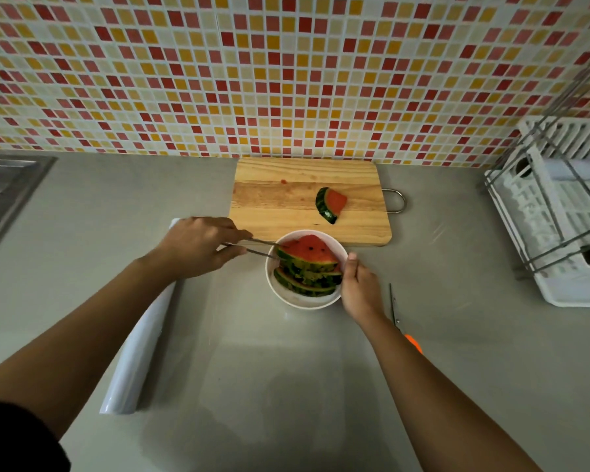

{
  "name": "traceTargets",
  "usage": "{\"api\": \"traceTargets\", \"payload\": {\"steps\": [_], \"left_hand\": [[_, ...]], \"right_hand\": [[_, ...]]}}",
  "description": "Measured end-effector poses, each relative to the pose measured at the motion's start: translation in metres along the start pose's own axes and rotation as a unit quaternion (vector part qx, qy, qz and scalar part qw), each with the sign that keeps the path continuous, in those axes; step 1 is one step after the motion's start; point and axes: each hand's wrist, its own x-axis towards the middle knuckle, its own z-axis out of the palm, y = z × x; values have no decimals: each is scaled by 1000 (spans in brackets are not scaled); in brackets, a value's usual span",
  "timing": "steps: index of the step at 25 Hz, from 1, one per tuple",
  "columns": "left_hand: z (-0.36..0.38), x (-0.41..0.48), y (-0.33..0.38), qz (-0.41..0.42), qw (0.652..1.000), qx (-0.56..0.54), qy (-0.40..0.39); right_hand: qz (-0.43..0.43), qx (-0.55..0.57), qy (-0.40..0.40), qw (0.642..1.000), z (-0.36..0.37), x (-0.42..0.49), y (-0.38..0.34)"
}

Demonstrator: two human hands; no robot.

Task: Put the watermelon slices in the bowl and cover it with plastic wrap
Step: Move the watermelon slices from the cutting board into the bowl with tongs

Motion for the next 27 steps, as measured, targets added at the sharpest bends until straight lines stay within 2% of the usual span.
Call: {"api": "traceTargets", "payload": {"steps": [8, 11, 15, 17, 20, 27], "left_hand": [[17, 5, 8, -23, 995, -28, 89], [31, 14, 17, -33, 997, -46, 45], [20, 16, 8, 10, 992, -113, 61], [14, 12, 2, 49, 994, -96, 36], [18, 13, 2, 62, 996, -61, 37], [19, 25, 14, 74, 989, -127, 1]], "right_hand": [[3, 2, 2, 1000, 0, -1, -2], [5, 2, -4, 1000, -1, -1, -3], [1, -1, -2, 1000, -2, -2, -3], [1, -3, 1, 1000, -2, -2, -4], [0, 0, 0, 1000, -2, -2, -5], [8, 6, -8, 1000, -3, -3, -5]]}}
